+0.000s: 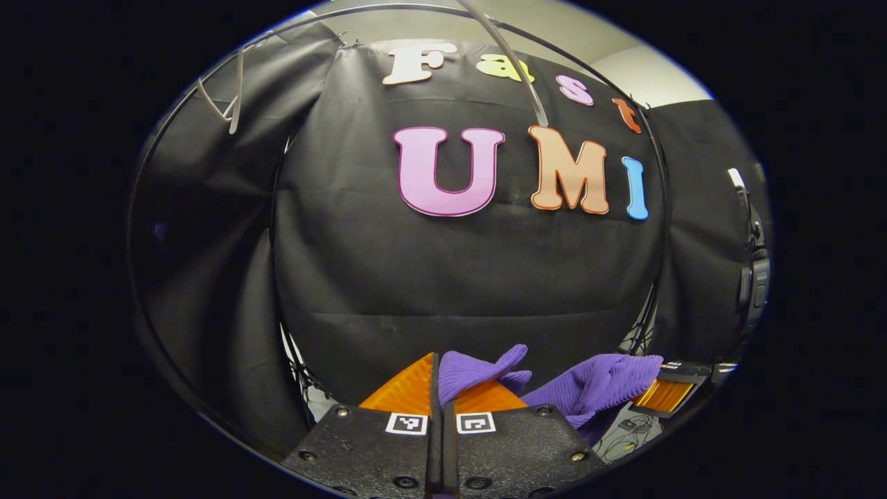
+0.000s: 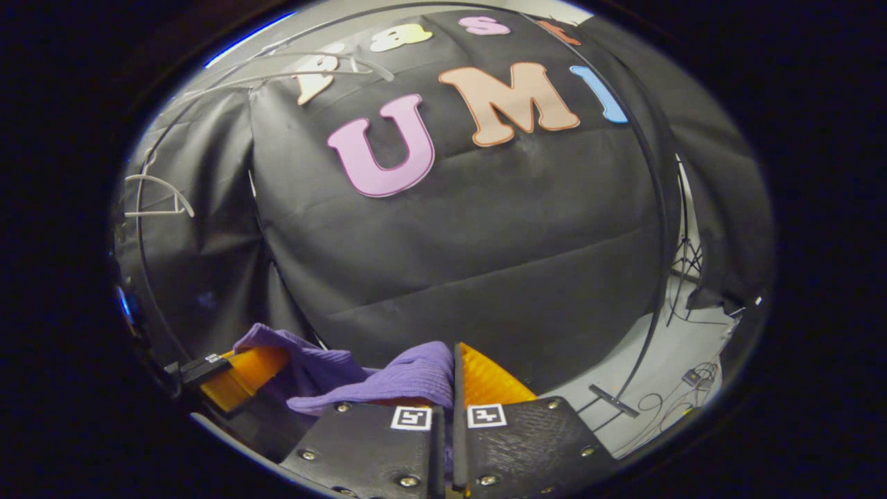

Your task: Grasp the clothes on the hanger with both hands and then place them into the laundry hamper below.

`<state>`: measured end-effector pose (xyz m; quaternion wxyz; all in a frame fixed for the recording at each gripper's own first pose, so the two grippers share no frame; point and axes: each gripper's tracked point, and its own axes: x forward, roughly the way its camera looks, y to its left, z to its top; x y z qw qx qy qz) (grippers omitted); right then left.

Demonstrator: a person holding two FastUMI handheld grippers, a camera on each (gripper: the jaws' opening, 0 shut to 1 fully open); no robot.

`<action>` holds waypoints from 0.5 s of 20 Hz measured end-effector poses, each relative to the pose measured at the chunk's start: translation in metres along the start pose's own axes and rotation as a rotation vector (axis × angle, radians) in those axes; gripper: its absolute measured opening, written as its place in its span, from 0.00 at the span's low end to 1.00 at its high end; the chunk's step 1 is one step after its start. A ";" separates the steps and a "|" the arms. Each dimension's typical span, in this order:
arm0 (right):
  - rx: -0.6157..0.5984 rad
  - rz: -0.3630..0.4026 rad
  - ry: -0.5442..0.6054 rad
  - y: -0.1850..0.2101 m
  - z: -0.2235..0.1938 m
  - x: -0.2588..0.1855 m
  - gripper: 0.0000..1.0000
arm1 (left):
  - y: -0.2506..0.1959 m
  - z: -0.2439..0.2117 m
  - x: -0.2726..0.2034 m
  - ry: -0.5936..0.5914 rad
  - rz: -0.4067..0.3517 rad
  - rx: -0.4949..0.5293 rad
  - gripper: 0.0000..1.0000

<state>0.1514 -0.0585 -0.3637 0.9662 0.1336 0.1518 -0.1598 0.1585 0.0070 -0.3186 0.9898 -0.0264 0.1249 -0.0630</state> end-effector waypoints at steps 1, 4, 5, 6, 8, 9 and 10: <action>-0.008 -0.011 0.006 -0.004 -0.007 0.003 0.05 | 0.003 -0.007 0.003 0.002 0.001 -0.003 0.01; -0.035 -0.039 0.050 -0.014 -0.038 0.009 0.05 | 0.014 -0.037 0.012 0.040 0.020 0.000 0.01; -0.034 -0.035 0.085 -0.015 -0.053 0.012 0.06 | 0.016 -0.050 0.014 0.062 0.021 -0.004 0.01; -0.034 -0.042 0.111 -0.019 -0.067 0.011 0.06 | 0.016 -0.062 0.016 0.083 0.018 -0.001 0.01; -0.048 -0.070 0.155 -0.026 -0.090 0.014 0.06 | 0.019 -0.081 0.020 0.110 0.028 0.033 0.01; -0.056 -0.087 0.175 -0.030 -0.099 0.015 0.06 | 0.021 -0.091 0.020 0.128 0.027 0.048 0.01; -0.060 -0.098 0.194 -0.033 -0.109 0.015 0.06 | 0.022 -0.099 0.020 0.145 0.024 0.053 0.02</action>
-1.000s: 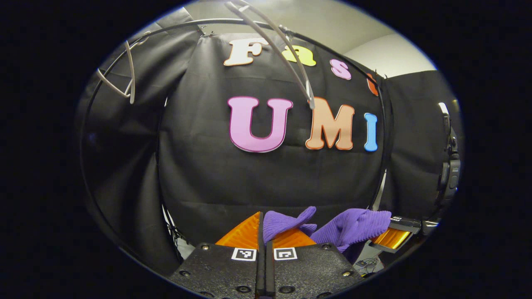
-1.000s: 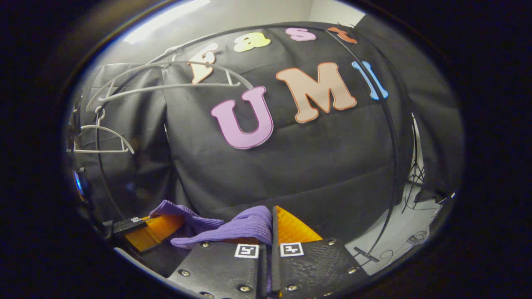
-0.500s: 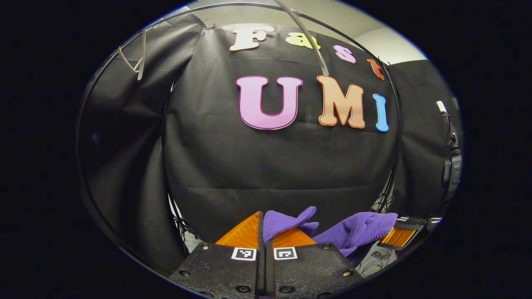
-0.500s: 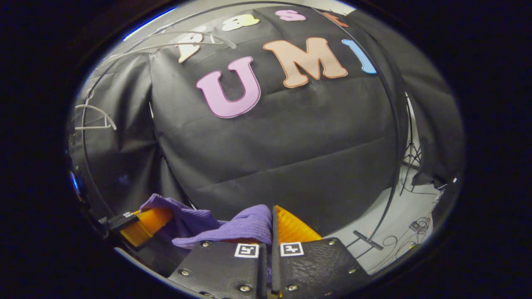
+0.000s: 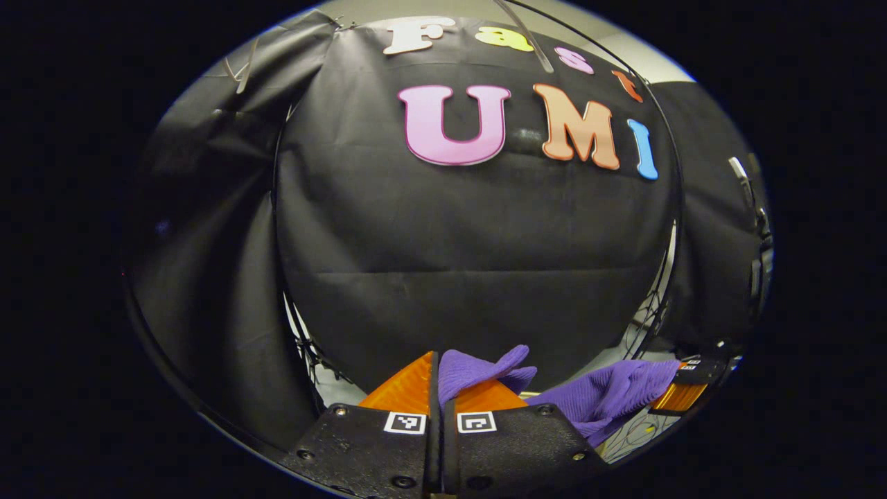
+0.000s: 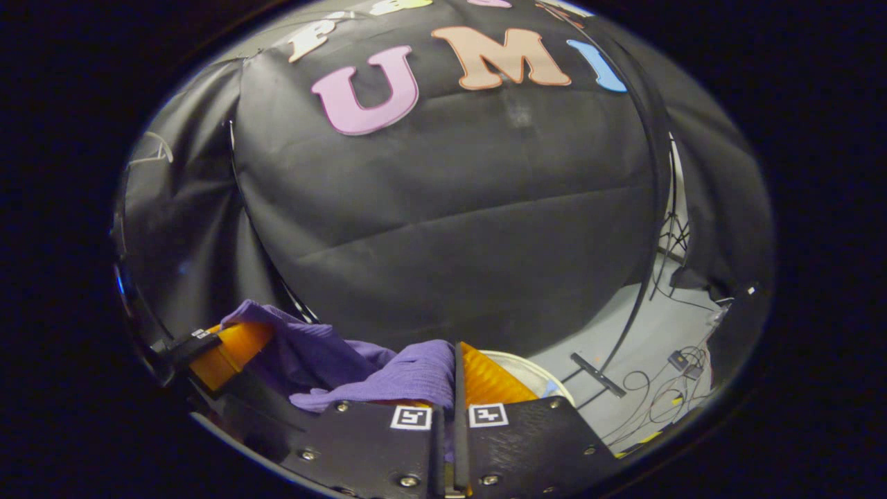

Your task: Grasp the clothes on the hanger with both hands and then place them into the laundry hamper below.

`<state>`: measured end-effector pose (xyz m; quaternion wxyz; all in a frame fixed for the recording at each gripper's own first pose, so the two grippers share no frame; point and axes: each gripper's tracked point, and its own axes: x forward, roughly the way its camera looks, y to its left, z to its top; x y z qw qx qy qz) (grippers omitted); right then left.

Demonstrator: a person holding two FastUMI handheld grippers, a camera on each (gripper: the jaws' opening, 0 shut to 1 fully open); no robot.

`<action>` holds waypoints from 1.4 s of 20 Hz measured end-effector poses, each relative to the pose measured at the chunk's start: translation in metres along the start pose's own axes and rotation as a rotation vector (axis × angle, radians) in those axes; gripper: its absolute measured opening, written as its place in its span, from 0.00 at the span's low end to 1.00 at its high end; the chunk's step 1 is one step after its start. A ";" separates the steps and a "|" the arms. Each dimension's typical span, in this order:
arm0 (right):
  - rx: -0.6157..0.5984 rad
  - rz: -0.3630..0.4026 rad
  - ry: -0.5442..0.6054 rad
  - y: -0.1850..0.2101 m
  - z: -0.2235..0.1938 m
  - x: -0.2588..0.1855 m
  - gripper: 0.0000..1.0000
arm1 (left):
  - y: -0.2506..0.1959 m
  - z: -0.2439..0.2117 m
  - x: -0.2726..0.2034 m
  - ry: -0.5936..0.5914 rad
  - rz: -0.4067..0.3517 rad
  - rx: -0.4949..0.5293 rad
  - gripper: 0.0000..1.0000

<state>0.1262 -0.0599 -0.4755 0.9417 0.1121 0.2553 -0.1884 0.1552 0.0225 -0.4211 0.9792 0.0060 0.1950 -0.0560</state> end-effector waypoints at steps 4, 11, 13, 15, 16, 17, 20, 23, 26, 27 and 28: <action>-0.028 -0.042 0.059 -0.006 -0.024 0.010 0.07 | -0.005 -0.026 0.003 0.059 -0.021 0.000 0.02; -0.081 -0.099 0.099 -0.016 -0.036 0.010 0.67 | -0.012 -0.072 0.007 0.204 -0.059 0.018 0.44; -0.079 -0.101 0.073 -0.014 -0.031 0.012 1.00 | -0.003 -0.082 0.007 0.242 -0.023 0.018 0.80; -0.091 -0.109 0.050 -0.012 -0.017 0.001 0.97 | 0.002 -0.079 0.005 0.256 -0.020 -0.001 0.97; -0.094 -0.113 0.039 -0.012 -0.012 -0.002 0.97 | 0.005 -0.072 0.002 0.241 -0.014 -0.008 0.96; -0.094 -0.117 0.031 -0.013 -0.010 -0.005 1.00 | 0.007 -0.059 0.001 0.192 -0.018 -0.009 0.97; -0.085 -0.117 0.016 -0.011 -0.006 -0.011 1.00 | 0.011 -0.016 -0.007 0.101 -0.015 0.002 0.96; -0.062 -0.115 -0.006 -0.006 0.003 -0.021 1.00 | 0.010 0.000 -0.016 0.085 -0.022 0.010 0.96; -0.057 -0.106 -0.042 0.001 0.021 -0.035 1.00 | 0.011 0.009 -0.028 0.073 -0.021 0.035 0.96; -0.060 -0.099 -0.055 0.003 0.028 -0.040 1.00 | 0.010 0.013 -0.032 0.070 -0.022 0.043 0.96; -0.059 -0.095 -0.069 0.005 0.035 -0.046 1.00 | 0.011 0.015 -0.035 0.065 -0.021 0.045 0.96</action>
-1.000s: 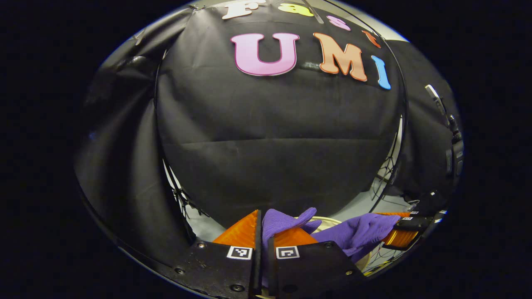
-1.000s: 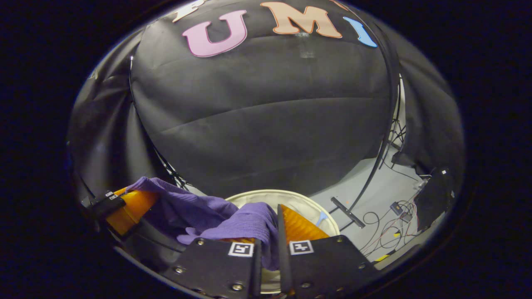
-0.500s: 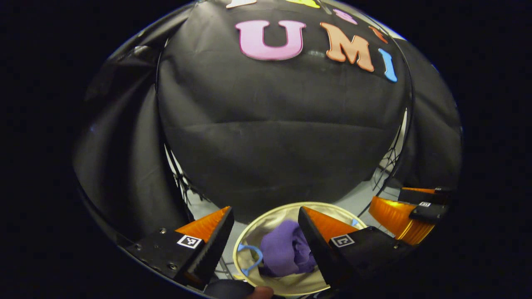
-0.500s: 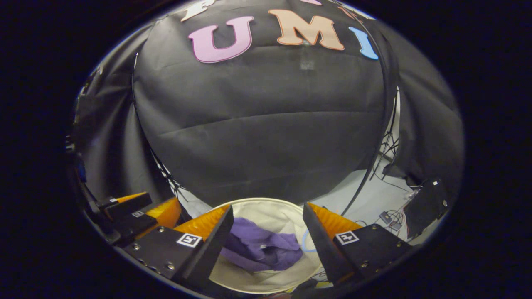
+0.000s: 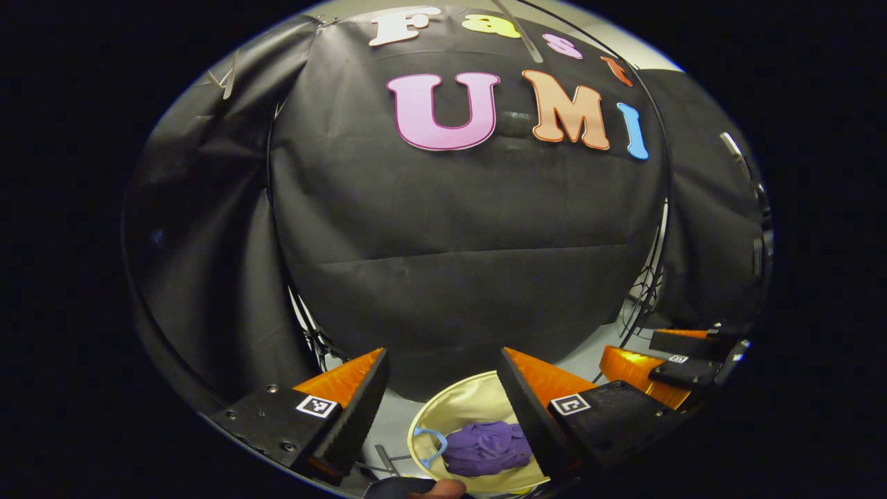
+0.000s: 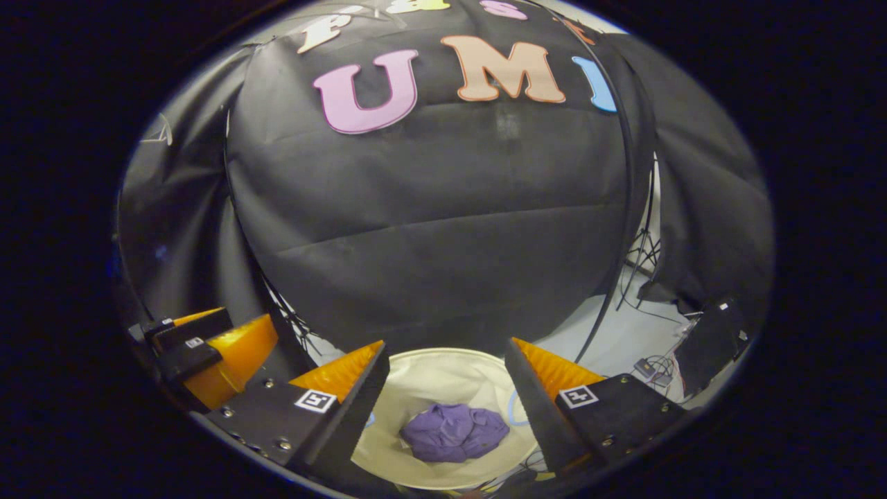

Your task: Grasp the clothes on the hanger with both hands and then place them into the laundry hamper below.

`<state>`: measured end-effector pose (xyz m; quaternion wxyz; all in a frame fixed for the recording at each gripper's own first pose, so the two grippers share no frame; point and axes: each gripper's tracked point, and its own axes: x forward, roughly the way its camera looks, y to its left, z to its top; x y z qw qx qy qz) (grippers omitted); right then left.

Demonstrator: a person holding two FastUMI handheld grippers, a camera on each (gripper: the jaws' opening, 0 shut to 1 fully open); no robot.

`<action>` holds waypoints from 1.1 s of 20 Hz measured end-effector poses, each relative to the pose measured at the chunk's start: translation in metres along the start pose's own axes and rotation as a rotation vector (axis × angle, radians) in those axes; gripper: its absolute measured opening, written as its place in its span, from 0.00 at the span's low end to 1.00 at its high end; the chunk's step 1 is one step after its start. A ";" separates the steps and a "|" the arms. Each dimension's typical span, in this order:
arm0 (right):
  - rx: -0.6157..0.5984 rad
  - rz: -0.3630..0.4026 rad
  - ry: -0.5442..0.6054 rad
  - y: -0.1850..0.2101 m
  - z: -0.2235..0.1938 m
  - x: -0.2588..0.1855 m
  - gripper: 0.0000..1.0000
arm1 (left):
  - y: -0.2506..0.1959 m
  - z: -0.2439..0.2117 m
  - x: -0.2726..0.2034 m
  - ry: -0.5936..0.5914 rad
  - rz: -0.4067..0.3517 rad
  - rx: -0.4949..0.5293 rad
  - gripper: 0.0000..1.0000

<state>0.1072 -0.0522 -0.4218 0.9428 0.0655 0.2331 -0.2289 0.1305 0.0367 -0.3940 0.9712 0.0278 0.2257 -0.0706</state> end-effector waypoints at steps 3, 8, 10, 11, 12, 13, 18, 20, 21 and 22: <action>0.015 0.016 -0.078 0.003 0.031 -0.020 1.00 | 0.002 0.010 -0.012 -0.006 -0.005 -0.016 0.98; -0.006 -0.014 -0.214 -0.007 0.085 -0.062 1.00 | 0.008 0.049 -0.035 -0.053 0.003 -0.032 0.98; -0.001 -0.010 -0.245 -0.006 0.103 -0.078 1.00 | 0.009 0.064 -0.049 -0.051 0.012 -0.036 0.97; -0.001 -0.008 -0.259 -0.006 0.110 -0.084 1.00 | 0.011 0.071 -0.055 -0.057 0.015 -0.035 0.98; -0.005 -0.006 -0.274 -0.006 0.117 -0.092 1.00 | 0.012 0.081 -0.061 -0.068 0.019 -0.035 0.98; -0.007 -0.010 -0.300 -0.007 0.126 -0.100 1.00 | 0.013 0.088 -0.067 -0.077 0.023 -0.036 0.98; -0.021 0.017 -0.351 0.005 0.159 -0.125 1.00 | 0.017 0.136 -0.096 -0.148 0.046 -0.002 0.99; -0.034 0.036 -0.361 0.014 0.173 -0.133 1.00 | 0.021 0.155 -0.104 -0.179 0.057 0.003 0.97; -0.037 0.049 -0.369 0.019 0.181 -0.137 1.00 | 0.020 0.166 -0.109 -0.197 0.053 -0.004 0.97; -0.040 0.075 -0.371 0.027 0.189 -0.141 1.00 | 0.018 0.176 -0.113 -0.215 0.044 -0.017 0.99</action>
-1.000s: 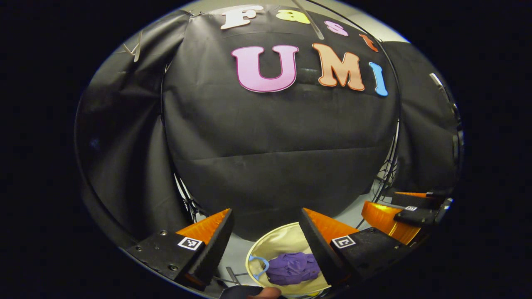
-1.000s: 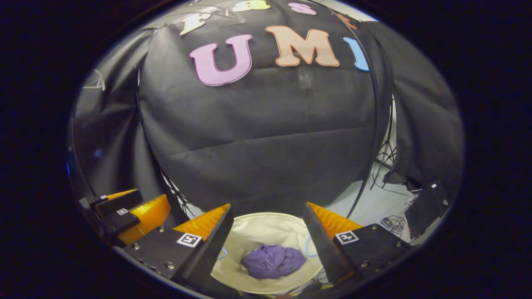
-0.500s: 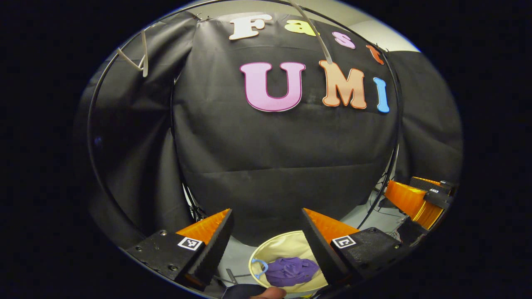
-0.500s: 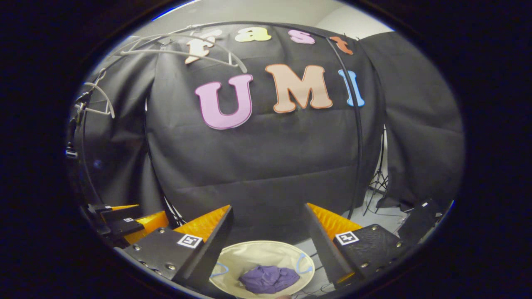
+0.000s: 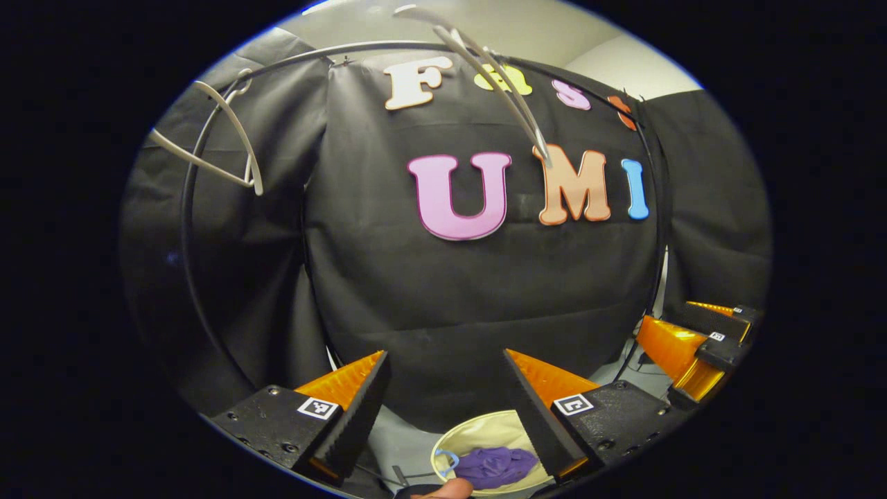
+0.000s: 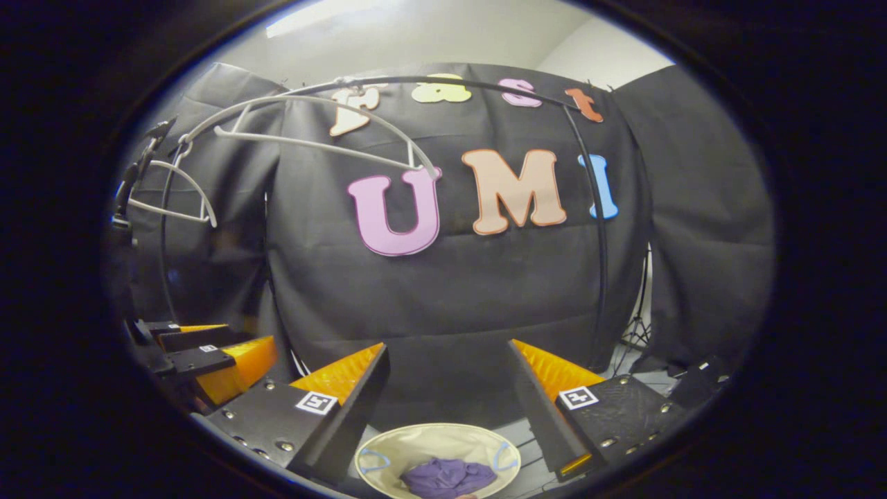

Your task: Grasp the clothes on the hanger with both hands and then place them into the laundry hamper below.

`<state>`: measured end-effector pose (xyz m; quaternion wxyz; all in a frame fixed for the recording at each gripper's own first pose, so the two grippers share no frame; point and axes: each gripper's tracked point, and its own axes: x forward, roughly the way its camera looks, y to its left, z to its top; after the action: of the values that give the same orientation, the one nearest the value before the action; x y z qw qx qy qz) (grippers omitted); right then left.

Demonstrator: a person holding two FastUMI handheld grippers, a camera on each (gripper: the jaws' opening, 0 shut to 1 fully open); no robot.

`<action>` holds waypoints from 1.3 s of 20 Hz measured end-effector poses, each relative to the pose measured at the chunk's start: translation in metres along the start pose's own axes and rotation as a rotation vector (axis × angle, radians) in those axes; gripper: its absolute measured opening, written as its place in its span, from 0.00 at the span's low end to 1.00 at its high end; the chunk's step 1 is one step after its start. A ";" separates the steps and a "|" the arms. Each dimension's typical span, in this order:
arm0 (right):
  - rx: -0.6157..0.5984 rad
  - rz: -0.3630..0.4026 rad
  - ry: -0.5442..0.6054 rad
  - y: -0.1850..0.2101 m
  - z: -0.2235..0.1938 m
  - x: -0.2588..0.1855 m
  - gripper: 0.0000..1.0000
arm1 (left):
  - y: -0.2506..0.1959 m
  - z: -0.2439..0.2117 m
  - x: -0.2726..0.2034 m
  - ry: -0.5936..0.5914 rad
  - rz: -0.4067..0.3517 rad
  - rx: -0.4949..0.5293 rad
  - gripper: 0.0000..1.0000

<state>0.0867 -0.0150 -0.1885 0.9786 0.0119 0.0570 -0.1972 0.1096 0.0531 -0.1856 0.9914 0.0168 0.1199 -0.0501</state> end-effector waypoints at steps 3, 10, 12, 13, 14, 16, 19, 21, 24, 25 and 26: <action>-0.009 0.049 -0.018 0.012 0.036 -0.001 0.96 | 0.006 0.025 -0.005 -0.032 0.027 0.010 0.99; -0.019 0.048 -0.111 -0.002 0.125 -0.015 0.96 | 0.000 0.057 -0.013 -0.073 0.029 0.033 1.00; -0.020 0.037 -0.116 -0.011 0.134 -0.021 1.00 | 0.004 0.068 -0.015 -0.066 0.031 -0.020 1.00; -0.017 0.034 -0.117 -0.015 0.138 -0.024 1.00 | 0.011 0.078 -0.015 -0.083 0.046 -0.025 0.98; -0.015 0.034 -0.119 -0.018 0.143 -0.028 1.00 | 0.016 0.089 -0.017 -0.104 0.057 -0.023 0.98; -0.016 0.043 -0.123 -0.021 0.147 -0.036 1.00 | 0.021 0.104 -0.022 -0.126 0.051 -0.042 0.99; 0.003 0.072 -0.133 -0.022 0.151 -0.054 1.00 | 0.023 0.124 -0.038 -0.164 0.051 -0.085 0.96; 0.007 0.099 -0.138 -0.019 0.151 -0.062 1.00 | 0.014 0.133 -0.050 -0.184 0.028 -0.090 0.93; -0.025 0.145 -0.152 -0.012 0.151 -0.079 1.00 | 0.000 0.136 -0.062 -0.197 0.012 -0.069 0.92; -0.035 0.166 -0.157 -0.007 0.150 -0.084 0.96 | -0.005 0.137 -0.066 -0.203 0.007 -0.075 0.92; -0.039 0.196 -0.158 0.000 0.146 -0.091 0.96 | -0.011 0.137 -0.071 -0.208 0.004 -0.089 0.92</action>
<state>0.0188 0.0130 -0.0327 0.9947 -0.0172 -0.0177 -0.1000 0.0722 0.0423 -0.0358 0.9983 -0.0321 0.0187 -0.0442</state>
